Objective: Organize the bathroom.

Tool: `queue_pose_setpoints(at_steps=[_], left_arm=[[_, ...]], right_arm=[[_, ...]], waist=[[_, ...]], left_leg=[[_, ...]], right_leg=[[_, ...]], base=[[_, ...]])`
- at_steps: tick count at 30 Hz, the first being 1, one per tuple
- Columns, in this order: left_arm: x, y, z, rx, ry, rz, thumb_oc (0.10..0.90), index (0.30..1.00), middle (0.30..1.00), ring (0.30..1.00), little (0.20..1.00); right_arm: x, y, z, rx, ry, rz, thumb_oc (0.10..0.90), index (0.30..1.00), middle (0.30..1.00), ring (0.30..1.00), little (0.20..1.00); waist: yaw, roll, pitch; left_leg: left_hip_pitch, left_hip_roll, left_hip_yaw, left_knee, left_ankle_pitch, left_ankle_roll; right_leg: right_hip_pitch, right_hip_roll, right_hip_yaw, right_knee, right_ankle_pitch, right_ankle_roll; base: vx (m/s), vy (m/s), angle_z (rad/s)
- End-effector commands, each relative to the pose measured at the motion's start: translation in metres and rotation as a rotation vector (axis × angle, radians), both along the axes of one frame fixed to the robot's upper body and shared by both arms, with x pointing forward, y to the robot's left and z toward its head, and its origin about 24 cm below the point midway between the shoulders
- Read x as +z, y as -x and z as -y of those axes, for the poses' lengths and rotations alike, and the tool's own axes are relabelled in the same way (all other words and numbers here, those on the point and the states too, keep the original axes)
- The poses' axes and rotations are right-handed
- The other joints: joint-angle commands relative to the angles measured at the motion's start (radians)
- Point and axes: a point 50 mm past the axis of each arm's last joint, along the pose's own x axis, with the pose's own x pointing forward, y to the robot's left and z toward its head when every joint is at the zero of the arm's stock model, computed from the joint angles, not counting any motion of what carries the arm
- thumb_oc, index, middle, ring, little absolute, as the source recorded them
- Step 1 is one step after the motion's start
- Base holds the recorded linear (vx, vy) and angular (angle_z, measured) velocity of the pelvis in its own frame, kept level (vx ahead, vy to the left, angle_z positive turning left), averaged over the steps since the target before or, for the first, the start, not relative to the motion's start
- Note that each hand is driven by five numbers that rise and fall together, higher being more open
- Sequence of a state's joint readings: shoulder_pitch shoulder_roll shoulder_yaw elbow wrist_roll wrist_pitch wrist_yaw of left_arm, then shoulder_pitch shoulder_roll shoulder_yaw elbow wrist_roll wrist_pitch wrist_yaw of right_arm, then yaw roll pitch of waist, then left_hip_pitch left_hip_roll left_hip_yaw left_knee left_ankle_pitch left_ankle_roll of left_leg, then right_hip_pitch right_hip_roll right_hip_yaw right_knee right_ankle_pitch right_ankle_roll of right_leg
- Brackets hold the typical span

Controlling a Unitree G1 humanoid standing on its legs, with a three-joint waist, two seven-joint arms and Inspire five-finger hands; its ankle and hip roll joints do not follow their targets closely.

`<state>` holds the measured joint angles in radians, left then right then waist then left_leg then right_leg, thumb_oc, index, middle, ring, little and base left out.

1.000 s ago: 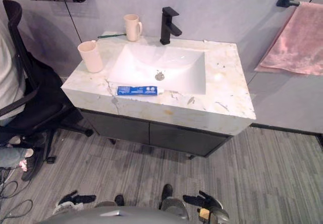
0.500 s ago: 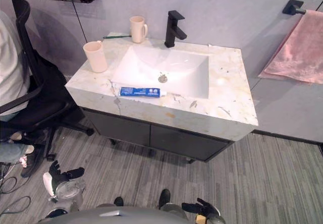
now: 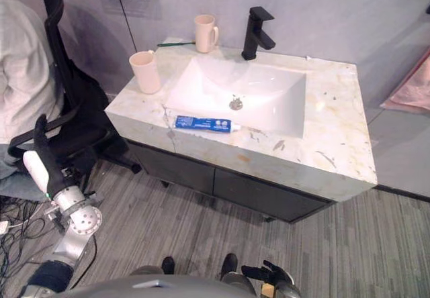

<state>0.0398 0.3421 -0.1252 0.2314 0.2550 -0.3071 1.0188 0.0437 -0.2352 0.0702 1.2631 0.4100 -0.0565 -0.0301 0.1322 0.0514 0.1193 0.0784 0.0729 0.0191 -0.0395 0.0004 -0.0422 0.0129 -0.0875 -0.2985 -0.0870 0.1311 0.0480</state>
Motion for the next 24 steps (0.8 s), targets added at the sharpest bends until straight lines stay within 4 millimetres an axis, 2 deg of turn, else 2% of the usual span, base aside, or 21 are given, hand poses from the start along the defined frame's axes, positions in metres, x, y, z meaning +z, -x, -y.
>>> queue_pose_setpoints(at_steps=[1,5,8,10,12,18,20,24], left_arm=[[0.073,-0.020,0.015,-0.276,-0.218,0.263,0.800,0.900,0.900,0.900,0.900],[0.098,-0.022,0.030,-0.494,-0.237,0.247,0.800,0.900,0.900,0.900,0.900],[0.108,-0.024,0.038,-0.627,-0.206,0.214,0.800,0.900,0.900,0.900,0.900],[0.123,-0.023,0.043,-0.697,-0.267,0.215,0.800,0.900,0.900,0.900,0.900],[0.136,-0.022,0.045,-0.712,-0.331,0.232,0.800,0.900,0.900,0.900,0.900],[0.157,-0.023,0.042,-0.723,-0.501,0.212,0.800,0.900,0.900,0.900,0.900],[0.168,-0.022,0.041,-0.750,-0.505,0.221,0.800,0.900,0.900,0.900,0.900],[0.176,-0.023,0.048,-0.838,-0.538,0.171,0.800,0.900,0.900,0.900,0.900]], right_arm=[[0.003,-0.017,0.001,-0.017,0.018,0.041,0.800,0.900,0.900,0.900,0.900],[0.004,-0.019,0.003,-0.008,0.032,0.044,0.800,0.900,0.900,0.900,0.900],[0.005,-0.021,0.007,-0.002,0.044,0.045,0.800,0.900,0.900,0.900,0.900],[0.006,-0.021,0.011,0.002,0.059,0.039,0.800,0.900,0.900,0.900,0.900],[0.007,-0.022,0.012,-0.004,0.061,0.041,0.800,0.900,0.900,0.900,0.900],[0.007,-0.019,0.015,-0.009,0.073,0.024,0.800,0.900,0.900,0.900,0.900],[0.006,-0.016,0.016,-0.009,0.075,0.010,0.800,0.900,0.900,0.900,0.900],[0.005,-0.014,0.014,0.008,0.074,-0.006,0.800,0.900,0.900,0.900,0.900]], waist=[[0.005,-0.055,0.007],[0.003,-0.041,0.010],[0.000,-0.030,0.011],[-0.004,-0.020,0.009],[-0.006,-0.016,0.006],[-0.017,-0.008,-0.008],[-0.020,-0.005,-0.014],[-0.028,0.000,-0.020]], left_leg=[[-0.044,-0.069,-0.008,0.028,0.005,-0.006],[-0.044,-0.066,-0.007,0.021,0.011,-0.008],[-0.041,-0.065,-0.004,0.014,0.016,-0.009],[-0.036,-0.064,0.000,0.009,0.017,-0.009],[-0.035,-0.062,0.003,0.005,0.020,-0.010],[-0.025,-0.059,0.015,-0.011,0.023,-0.011],[-0.020,-0.059,0.020,-0.016,0.022,-0.010],[-0.012,-0.059,0.024,-0.026,0.025,-0.010]], right_leg=[[0.090,0.000,-0.021,0.000,-0.097,0.005],[0.087,-0.001,-0.021,0.000,-0.094,0.010],[0.085,-0.001,-0.019,0.000,-0.092,0.015],[0.086,-0.003,-0.018,0.000,-0.093,0.020],[0.085,-0.005,-0.019,0.000,-0.092,0.025],[0.081,-0.006,-0.012,0.000,-0.090,0.034],[0.081,-0.008,-0.009,0.000,-0.091,0.038],[0.080,-0.006,-0.002,0.000,-0.090,0.043]], base=[[-0.03,0.002,0.05],[-0.03,0.010,0.02],[-0.04,0.019,0.00],[-0.01,0.017,0.00],[0.00,0.000,0.00],[0.00,0.000,0.00],[0.00,0.000,0.00],[0.00,0.000,0.00]])
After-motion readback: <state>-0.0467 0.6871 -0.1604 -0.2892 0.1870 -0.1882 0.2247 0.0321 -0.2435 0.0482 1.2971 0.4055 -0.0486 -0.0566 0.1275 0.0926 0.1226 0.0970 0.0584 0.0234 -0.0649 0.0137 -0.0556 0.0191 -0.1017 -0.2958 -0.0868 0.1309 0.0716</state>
